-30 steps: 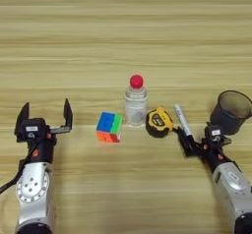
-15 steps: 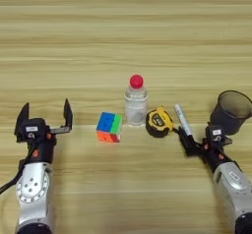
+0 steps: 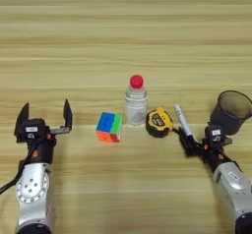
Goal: Move the objects on the table
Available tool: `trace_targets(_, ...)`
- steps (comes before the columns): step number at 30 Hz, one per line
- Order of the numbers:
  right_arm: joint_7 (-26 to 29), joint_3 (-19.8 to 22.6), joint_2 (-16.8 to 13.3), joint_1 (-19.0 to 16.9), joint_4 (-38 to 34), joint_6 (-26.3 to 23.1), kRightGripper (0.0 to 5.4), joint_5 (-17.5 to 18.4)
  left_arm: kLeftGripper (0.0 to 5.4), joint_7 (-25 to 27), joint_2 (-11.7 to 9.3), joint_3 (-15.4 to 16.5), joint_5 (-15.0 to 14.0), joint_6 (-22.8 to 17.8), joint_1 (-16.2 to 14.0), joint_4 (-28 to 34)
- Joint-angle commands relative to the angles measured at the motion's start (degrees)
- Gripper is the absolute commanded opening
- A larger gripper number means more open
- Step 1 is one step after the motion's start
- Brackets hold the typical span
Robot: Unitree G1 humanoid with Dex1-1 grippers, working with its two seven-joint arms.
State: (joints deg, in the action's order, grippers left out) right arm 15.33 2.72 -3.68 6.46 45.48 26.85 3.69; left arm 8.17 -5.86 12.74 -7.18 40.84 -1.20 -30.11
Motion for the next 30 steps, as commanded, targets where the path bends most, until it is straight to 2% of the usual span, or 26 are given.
trace_targets(1, -0.53, -0.22, -0.14, -0.71, 1.70, -2.14, 4.74, -0.63, 5.40, 0.18, -0.40, -0.14, -0.22, -0.44, -0.47, 0.66)
trace_targets(30, -0.35, -0.47, -0.04, -0.55, 1.77, -2.03, 1.51, -1.44, 5.40, 0.22, -0.45, -0.05, -0.34, -0.44, -0.12, 0.32)
